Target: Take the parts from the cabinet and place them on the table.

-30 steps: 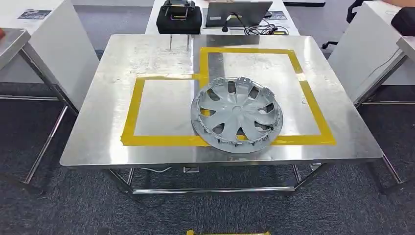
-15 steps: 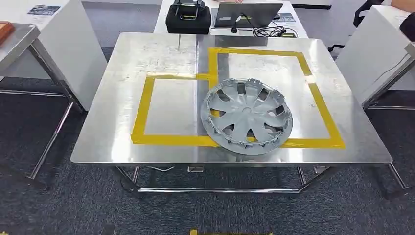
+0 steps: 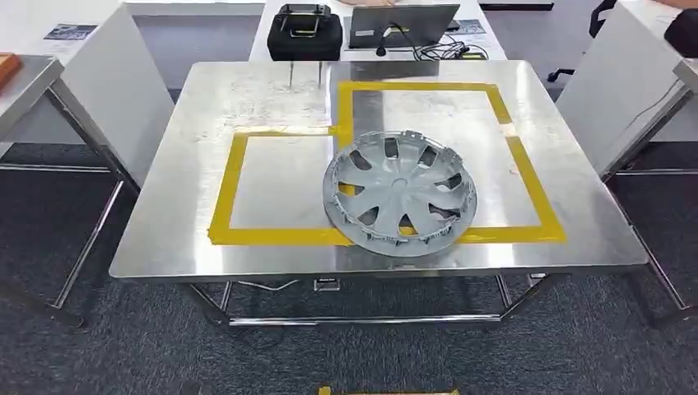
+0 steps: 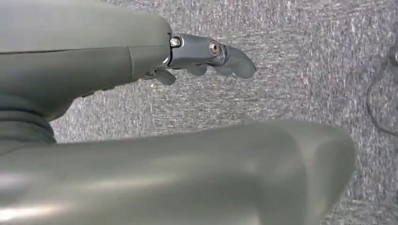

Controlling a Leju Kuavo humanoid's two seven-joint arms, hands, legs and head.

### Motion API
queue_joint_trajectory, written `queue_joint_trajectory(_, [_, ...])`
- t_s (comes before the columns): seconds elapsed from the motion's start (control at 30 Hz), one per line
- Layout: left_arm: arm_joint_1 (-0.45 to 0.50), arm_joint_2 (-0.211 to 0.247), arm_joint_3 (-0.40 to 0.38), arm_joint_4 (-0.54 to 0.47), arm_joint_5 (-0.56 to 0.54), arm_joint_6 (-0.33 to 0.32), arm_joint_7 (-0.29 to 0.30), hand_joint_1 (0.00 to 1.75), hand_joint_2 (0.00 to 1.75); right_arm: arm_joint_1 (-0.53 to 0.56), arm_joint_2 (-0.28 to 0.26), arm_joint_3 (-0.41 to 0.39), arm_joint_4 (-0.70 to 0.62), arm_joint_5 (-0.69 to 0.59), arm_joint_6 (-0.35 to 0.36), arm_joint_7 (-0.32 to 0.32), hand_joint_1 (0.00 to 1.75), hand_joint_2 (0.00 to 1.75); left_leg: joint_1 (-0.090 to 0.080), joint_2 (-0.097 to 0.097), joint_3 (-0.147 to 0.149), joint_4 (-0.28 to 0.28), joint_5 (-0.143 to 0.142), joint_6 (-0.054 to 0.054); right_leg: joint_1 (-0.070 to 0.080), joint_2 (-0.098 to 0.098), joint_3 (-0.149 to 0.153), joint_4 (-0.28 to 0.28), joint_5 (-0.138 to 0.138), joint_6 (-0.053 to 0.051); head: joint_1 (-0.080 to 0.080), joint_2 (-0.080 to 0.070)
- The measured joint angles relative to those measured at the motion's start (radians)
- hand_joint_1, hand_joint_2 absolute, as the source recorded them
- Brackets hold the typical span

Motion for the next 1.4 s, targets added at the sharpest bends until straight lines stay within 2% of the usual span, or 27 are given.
queue_joint_trajectory(0.07, [0.005, 0.001, 0.0, 0.0, 0.0, 0.0, 0.0, 0.0, 0.0, 0.001, 0.0, 0.0, 0.0, 0.0, 0.0, 0.0, 0.0, 0.0, 0.007, 0.003, 0.027, -0.047, 0.054, -0.006, -0.005, 0.0, 0.002, 0.003, -0.002, 0.004, -0.007, 0.0])
queue_joint_trajectory(0.13, [0.005, 0.003, -0.001, 0.001, 0.0, 0.0, 0.0, 0.0, 0.0, 0.001, 0.001, 0.001, 0.0, 0.0, 0.0, 0.0, 0.0, 0.0, 0.017, 0.01, 0.117, -0.224, 0.141, -0.016, -0.013, 0.001, 0.001, 0.019, -0.012, 0.019, -0.012, 0.0])
queue_joint_trajectory(0.17, [0.004, 0.002, -0.001, 0.001, 0.0, 0.0, 0.0, 0.0, 0.0, 0.001, 0.0, 0.001, 0.0, 0.0, 0.0, 0.0, 0.0, 0.0, 0.016, 0.014, 0.149, -0.276, 0.117, -0.023, -0.012, 0.001, -0.002, 0.026, -0.018, 0.029, -0.019, 0.0])
queue_joint_trajectory(0.2, [0.003, 0.002, -0.002, 0.001, 0.0, 0.0, 0.0, 0.0, 0.0, 0.001, 0.0, 0.001, 0.0, 0.0, 0.0, 0.0, 0.0, 0.0, 0.01, 0.008, 0.163, -0.272, 0.126, -0.011, -0.009, 0.003, -0.023, 0.036, -0.022, 0.037, -0.032, 0.0])
queue_joint_trajectory(0.33, [0.003, 0.001, -0.002, 0.002, 0.0, 0.0, 0.0, 0.0, 0.0, -0.003, 0.0, 0.002, 0.0, 0.0, 0.0, 0.0, 0.0, 0.0, 0.012, 0.004, 0.154, -0.276, 0.11, 0.026, -0.012, 0.002, -0.023, 0.047, -0.029, 0.06, -0.016, 0.0])
queue_joint_trajectory(0.37, [0.003, 0.0, -0.002, 0.002, 0.0, 0.0, 0.0, 0.0, 0.0, -0.003, 0.0, 0.002, 0.0, 0.0, 0.0, 0.0, 0.0, 0.0, 0.011, 0.004, 0.153, -0.276, 0.111, 0.031, -0.012, 0.004, -0.032, 0.075, -0.051, 0.062, -0.01, 0.0])
queue_joint_trajectory(0.47, [0.003, 0.001, -0.002, 0.002, 0.0, 0.0, 0.0, 0.0, 0.0, -0.001, 0.0, 0.002, 0.0, 0.0, 0.0, 0.0, 0.0, 0.0, 0.001, 0.004, 0.145, -0.275, 0.113, 0.045, -0.01, 0.006, -0.14, 0.302, -0.164, 0.062, 0.015, 0.0])
queue_joint_trajectory(0.5, [0.004, 0.001, -0.002, 0.002, 0.0, 0.0, 0.0, 0.0, 0.0, 0.0, 0.0, 0.002, 0.0, 0.0, 0.0, 0.0, 0.0, 0.0, -0.003, 0.004, 0.143, -0.275, 0.113, 0.046, -0.009, 0.006, -0.17, 0.36, -0.178, 0.06, 0.018, 0.0])
queue_joint_trajectory(0.53, [0.005, 0.001, -0.003, 0.002, 0.0, 0.0, 0.0, 0.0, 0.0, 0.0, 0.0, 0.002, 0.0, 0.0, 0.0, 0.0, 0.0, 0.0, -0.007, 0.003, 0.143, -0.275, 0.113, 0.047, -0.007, 0.007, -0.179, 0.376, -0.168, 0.056, 0.021, 0.0])
queue_joint_trajectory(0.57, [0.005, 0.001, -0.003, 0.002, 0.0, 0.0, 0.0, 0.0, 0.0, 0.001, 0.0, 0.002, 0.0, 0.0, 0.0, 0.0, 0.0, 0.0, -0.013, 0.002, 0.145, -0.275, 0.112, 0.048, 0.0, 0.007, -0.165, 0.34, -0.13, 0.045, 0.024, 0.0])
queue_joint_trajectory(0.63, [0.005, 0.001, -0.003, 0.002, 0.002, -0.002, 0.0, 0.0, 0.0, 0.003, 0.001, 0.002, 0.0, 0.0, 0.005, -0.002, 0.0, 0.0, -0.022, 0.0, 0.148, -0.274, 0.116, 0.051, 0.013, 0.01, -0.1, 0.196, -0.047, 0.017, 0.032, 0.0])
queue_joint_trajectory(0.67, [0.005, -0.001, -0.003, 0.002, 0.008, -0.007, -0.001, 0.0, 0.0, 0.003, -0.001, 0.002, 0.0, 0.0, 0.016, -0.011, 0.0, 0.0, -0.022, -0.002, 0.148, -0.275, 0.116, 0.052, 0.027, 0.018, -0.058, 0.098, -0.017, -0.009, 0.037, 0.0])
queue_joint_trajectory(0.7, [0.004, -0.008, -0.003, 0.003, 0.011, -0.011, -0.001, 0.0, 0.0, 0.001, -0.006, 0.002, 0.0, 0.0, 0.023, -0.016, 0.0, 0.0, -0.03, -0.001, 0.143, -0.273, 0.117, 0.05, 0.028, 0.013, -0.03, 0.08, -0.019, -0.02, 0.025, 0.0])
queue_joint_trajectory(0.73, [0.002, -0.005, -0.002, 0.003, 0.013, -0.01, -0.001, 0.0, 0.0, 0.002, -0.003, 0.003, 0.0, -0.001, 0.024, -0.021, 0.0, 0.0, -0.023, -0.001, 0.142, -0.275, 0.121, 0.047, 0.033, 0.009, -0.037, 0.077, -0.009, -0.015, 0.024, 0.0])
queue_joint_trajectory(0.8, [0.002, -0.009, -0.002, 0.003, 0.016, -0.011, 0.0, 0.0, 0.0, 0.001, -0.005, 0.003, 0.0, -0.018, 0.026, -0.029, 0.0, 0.0, -0.018, 0.002, 0.141, -0.278, 0.127, 0.038, 0.039, 0.01, -0.037, 0.065, -0.008, -0.021, 0.03, 0.0])
queue_joint_trajectory(0.83, [-0.001, -0.01, -0.002, 0.003, 0.017, -0.011, -0.001, 0.0, 0.0, -0.002, -0.005, 0.003, 0.0, -0.027, 0.027, -0.032, 0.0, 0.0, -0.024, 0.002, 0.143, -0.284, 0.125, 0.032, 0.033, 0.008, -0.036, 0.035, -0.005, -0.024, 0.032, 0.0])
queue_joint_trajectory(0.87, [0.002, -0.008, -0.002, 0.003, 0.018, -0.01, -0.001, 0.0, 0.0, -0.003, -0.003, 0.003, 0.0, -0.036, 0.028, -0.036, 0.0, 0.0, -0.021, 0.002, 0.128, -0.268, 0.118, 0.031, 0.024, 0.003, -0.018, 0.017, 0.008, -0.016, 0.033, 0.0])
queue_joint_trajectory(0.9, [0.002, -0.008, -0.002, 0.003, 0.019, -0.01, -0.002, 0.0, 0.0, -0.002, -0.002, 0.003, 0.0, -0.04, 0.028, -0.039, 0.0, 0.0, -0.021, 0.003, 0.119, -0.245, 0.098, 0.027, 0.022, 0.006, -0.019, 0.004, 0.008, -0.022, 0.03, 0.0])
queue_joint_trajectory(0.93, [0.0, -0.009, -0.002, 0.004, 0.019, -0.01, -0.002, 0.0, 0.0, -0.001, -0.001, 0.003, 0.0, -0.047, 0.029, -0.043, 0.0, 0.0, -0.017, 0.002, 0.083, -0.167, 0.046, 0.022, 0.021, 0.011, -0.024, 0.004, 0.013, -0.026, 0.021, 0.0])
queue_joint_trajectory(1.0, [0.0, -0.007, -0.002, 0.004, 0.021, -0.01, -0.002, 0.0, 0.0, -0.002, 0.002, 0.003, 0.0, -0.052, 0.028, -0.046, 0.0, 0.0, -0.009, 0.003, 0.024, -0.027, -0.023, 0.013, 0.018, 0.016, -0.035, 0.005, 0.019, -0.019, 0.011, 0.0])
queue_joint_trajectory(1.07, [0.002, -0.005, -0.002, 0.004, 0.023, -0.01, -0.002, 0.0, 0.0, 0.001, 0.003, 0.003, 0.0, -0.056, 0.027, -0.048, 0.0, 0.0, -0.004, 0.003, 0.021, 0.01, -0.022, 0.006, 0.013, 0.027, -0.044, 0.007, 0.026, -0.01, 0.006, 0.0])
queue_joint_trajectory(1.17, [0.002, -0.003, -0.002, 0.004, 0.023, -0.01, -0.002, 0.0, 0.0, 0.003, 0.005, 0.003, 0.001, -0.059, 0.027, -0.049, 0.0, 0.0, 0.007, -0.004, 0.159, -0.212, 0.085, -0.008, -0.002, 0.051, -0.06, 0.027, 0.032, 0.009, -0.002, 0.0])
queue_joint_trajectory(1.2, [0.001, -0.003, -0.002, 0.004, 0.023, -0.01, -0.002, 0.0, 0.0, 0.0, 0.005, 0.003, 0.001, -0.06, 0.025, -0.05, 0.0, 0.0, 0.013, -0.035, 0.198, -0.282, 0.07, -0.017, -0.002, 0.058, -0.067, 0.038, 0.031, 0.018, -0.006, 0.0])
queue_joint_trajectory(1.23, [0.001, -0.005, -0.002, 0.004, 0.023, -0.01, -0.002, 0.0, 0.0, -0.002, 0.003, 0.003, 0.001, -0.061, 0.023, -0.051, 0.0, 0.0, 0.006, -0.054, 0.219, -0.277, 0.069, -0.008, -0.001, 0.069, -0.09, 0.046, 0.031, 0.027, -0.02, 0.0])
queue_joint_trajectory(1.27, [0.001, -0.005, -0.002, 0.004, 0.025, -0.01, -0.001, 0.0, 0.0, -0.002, 0.003, 0.003, 0.001, -0.064, 0.021, -0.051, 0.0, 0.0, 0.014, -0.052, 0.195, -0.279, 0.063, 0.0, 0.005, 0.079, -0.093, 0.055, 0.031, 0.033, -0.02, 0.0])
queue_joint_trajectory(1.37, [0.004, -0.006, -0.002, 0.005, 0.029, -0.011, 0.002, 0.0, 0.0, 0.001, 0.003, 0.003, 0.001, -0.067, 0.019, -0.054, 0.0, 0.0, 0.014, -0.019, 0.195, -0.275, 0.055, 0.034, -0.003, 0.097, -0.106, 0.068, 0.035, 0.041, -0.003, 0.0])
queue_joint_trajectory(1.4, [0.003, -0.005, -0.002, 0.004, 0.029, -0.01, 0.002, 0.0, 0.0, 0.003, 0.003, 0.003, 0.001, -0.068, 0.019, -0.055, 0.0, 0.0, 0.01, -0.012, 0.194, -0.276, 0.057, 0.037, 0.001, 0.061, -0.115, 0.094, 0.012, 0.043, 0.003, 0.0])
